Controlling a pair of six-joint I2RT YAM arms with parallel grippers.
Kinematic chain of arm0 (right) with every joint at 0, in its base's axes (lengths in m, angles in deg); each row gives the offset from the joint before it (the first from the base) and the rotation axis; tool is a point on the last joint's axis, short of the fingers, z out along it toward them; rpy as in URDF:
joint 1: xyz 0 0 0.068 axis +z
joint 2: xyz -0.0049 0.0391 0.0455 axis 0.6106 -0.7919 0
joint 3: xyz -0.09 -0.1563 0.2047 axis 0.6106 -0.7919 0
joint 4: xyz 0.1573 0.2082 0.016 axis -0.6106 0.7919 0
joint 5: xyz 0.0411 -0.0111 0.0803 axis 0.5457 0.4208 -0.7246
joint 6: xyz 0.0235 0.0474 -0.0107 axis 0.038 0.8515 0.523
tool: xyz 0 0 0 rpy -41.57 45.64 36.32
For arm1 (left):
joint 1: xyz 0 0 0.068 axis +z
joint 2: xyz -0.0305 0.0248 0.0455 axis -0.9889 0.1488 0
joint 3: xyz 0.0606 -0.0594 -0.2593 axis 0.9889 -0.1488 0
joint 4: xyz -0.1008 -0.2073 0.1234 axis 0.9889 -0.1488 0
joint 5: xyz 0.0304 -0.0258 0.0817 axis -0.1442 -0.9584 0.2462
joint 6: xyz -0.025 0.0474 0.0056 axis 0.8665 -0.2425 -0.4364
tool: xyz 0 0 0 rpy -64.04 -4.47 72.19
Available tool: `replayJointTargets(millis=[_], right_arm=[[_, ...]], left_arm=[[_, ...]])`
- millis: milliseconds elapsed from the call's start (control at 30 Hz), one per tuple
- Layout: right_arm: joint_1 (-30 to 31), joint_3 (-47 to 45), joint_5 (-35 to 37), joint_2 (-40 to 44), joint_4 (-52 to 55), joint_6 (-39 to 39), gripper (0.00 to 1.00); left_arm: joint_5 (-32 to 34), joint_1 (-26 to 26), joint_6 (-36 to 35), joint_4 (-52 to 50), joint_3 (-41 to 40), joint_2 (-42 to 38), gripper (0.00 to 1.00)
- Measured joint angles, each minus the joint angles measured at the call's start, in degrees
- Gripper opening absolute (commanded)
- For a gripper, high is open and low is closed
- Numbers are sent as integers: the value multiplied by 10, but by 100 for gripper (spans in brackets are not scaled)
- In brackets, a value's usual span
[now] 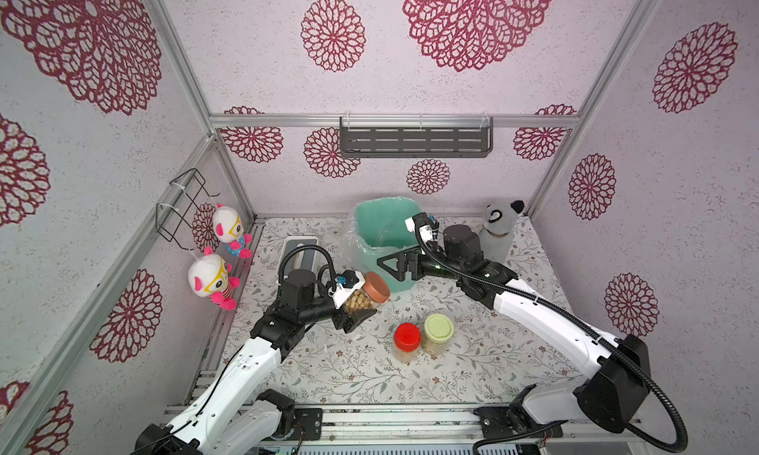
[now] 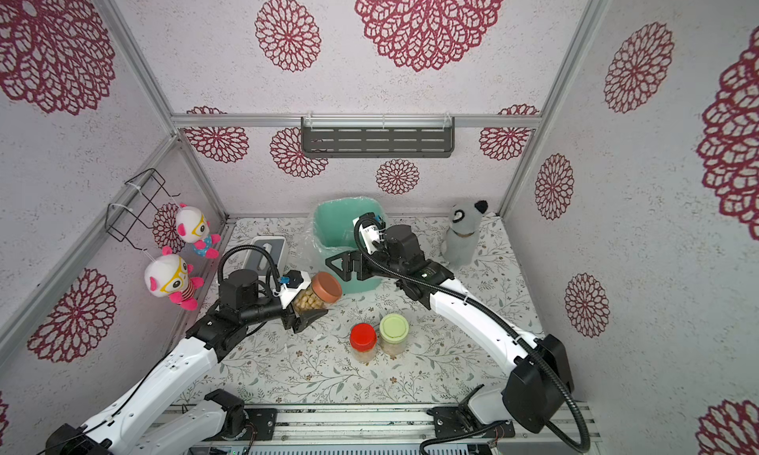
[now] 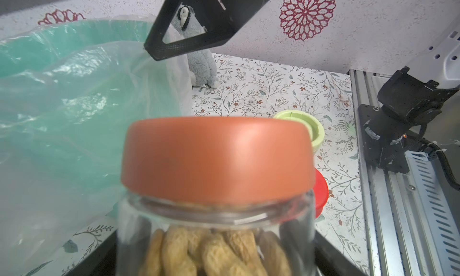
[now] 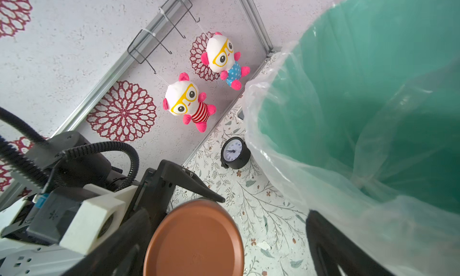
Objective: Empty moldy peanuts from jars
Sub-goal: Unscrew the lid from the jar.
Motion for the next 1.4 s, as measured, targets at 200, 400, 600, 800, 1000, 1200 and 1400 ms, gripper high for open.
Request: replayJointTargets(millis=[200, 400, 600, 800, 1000, 1200, 1400], right_arm=[[29, 0, 24, 0, 35, 29, 99], [49, 3, 31, -10, 45, 45, 99], [70, 3, 36, -16, 44, 58, 99], [78, 3, 36, -16, 44, 71, 99], [80, 3, 35, -17, 44, 83, 99], [83, 3, 29, -17, 44, 90, 99], [87, 3, 17, -21, 44, 94, 99]], left_arm=[[1, 0, 0, 2, 0, 0, 0], [1, 0, 0, 2, 0, 0, 0], [2, 0, -3, 2, -2, 0, 0], [3, 0, -3, 2, -4, -5, 0], [5, 0, -3, 1, -5, -17, 0], [11, 0, -4, -3, -8, -29, 0], [15, 0, -4, -4, -14, -32, 0]])
